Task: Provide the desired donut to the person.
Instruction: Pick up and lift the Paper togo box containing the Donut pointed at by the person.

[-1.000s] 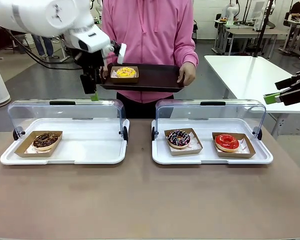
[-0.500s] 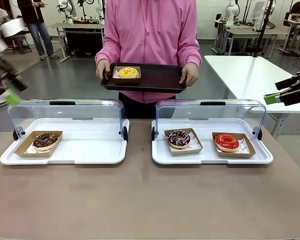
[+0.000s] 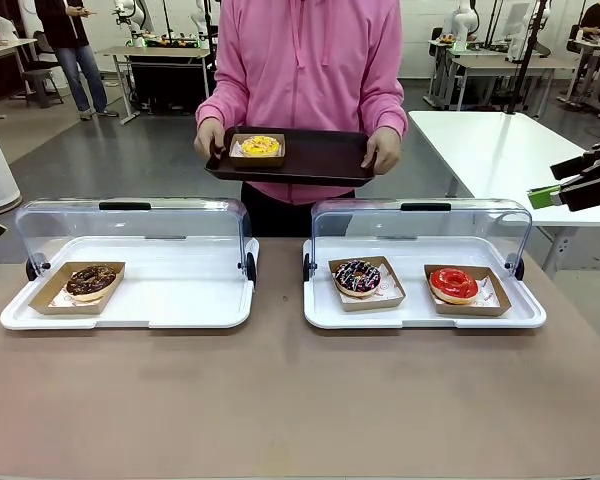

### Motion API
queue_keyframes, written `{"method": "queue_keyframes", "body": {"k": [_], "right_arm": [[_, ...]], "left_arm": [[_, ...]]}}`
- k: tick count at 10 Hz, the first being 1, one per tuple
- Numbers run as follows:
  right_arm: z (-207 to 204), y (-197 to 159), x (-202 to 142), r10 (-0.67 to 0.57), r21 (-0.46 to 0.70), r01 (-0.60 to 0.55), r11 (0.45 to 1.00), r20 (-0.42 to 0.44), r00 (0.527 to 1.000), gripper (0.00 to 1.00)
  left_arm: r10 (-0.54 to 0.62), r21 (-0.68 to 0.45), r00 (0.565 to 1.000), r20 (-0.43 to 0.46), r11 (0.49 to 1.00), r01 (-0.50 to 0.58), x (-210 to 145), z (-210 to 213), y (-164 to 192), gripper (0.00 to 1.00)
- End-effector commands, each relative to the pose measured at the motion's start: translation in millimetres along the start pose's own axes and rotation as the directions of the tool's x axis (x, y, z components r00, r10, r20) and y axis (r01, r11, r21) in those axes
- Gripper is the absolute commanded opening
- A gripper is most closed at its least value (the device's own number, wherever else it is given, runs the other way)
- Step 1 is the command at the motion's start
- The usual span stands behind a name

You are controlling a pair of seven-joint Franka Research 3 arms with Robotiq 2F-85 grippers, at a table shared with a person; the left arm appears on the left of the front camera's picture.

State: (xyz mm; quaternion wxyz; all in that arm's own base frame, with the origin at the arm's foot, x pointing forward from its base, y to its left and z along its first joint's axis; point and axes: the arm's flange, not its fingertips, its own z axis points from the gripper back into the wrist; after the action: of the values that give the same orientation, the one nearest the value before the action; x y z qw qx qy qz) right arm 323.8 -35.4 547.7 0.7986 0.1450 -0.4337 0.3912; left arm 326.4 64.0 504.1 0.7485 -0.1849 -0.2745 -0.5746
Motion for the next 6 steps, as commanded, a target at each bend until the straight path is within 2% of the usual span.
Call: {"method": "queue_keyframes", "body": {"k": [1, 5, 6], "right_arm": [[-2, 0, 0, 0.004, 0.004, -0.004, 1.000, -0.006, 1.000, 1.00], [-2, 0, 0, 0.004, 0.004, -0.004, 1.000, -0.006, 1.000, 1.00], [-2, 0, 0, 0.004, 0.004, -0.004, 1.000, -0.006, 1.000, 1.00]], "left_arm": [[0.013, 0.036, 0.996, 0.083, 0.999, -0.016, -8, -7, 7, 1.00], [0.041, 0.141, 0.979, 0.202, 0.987, -0.070, -26, -5, 7, 1.00], [0.049, 0.136, 0.972, 0.228, 0.987, -0.082, -28, -4, 8, 1.00]]}}
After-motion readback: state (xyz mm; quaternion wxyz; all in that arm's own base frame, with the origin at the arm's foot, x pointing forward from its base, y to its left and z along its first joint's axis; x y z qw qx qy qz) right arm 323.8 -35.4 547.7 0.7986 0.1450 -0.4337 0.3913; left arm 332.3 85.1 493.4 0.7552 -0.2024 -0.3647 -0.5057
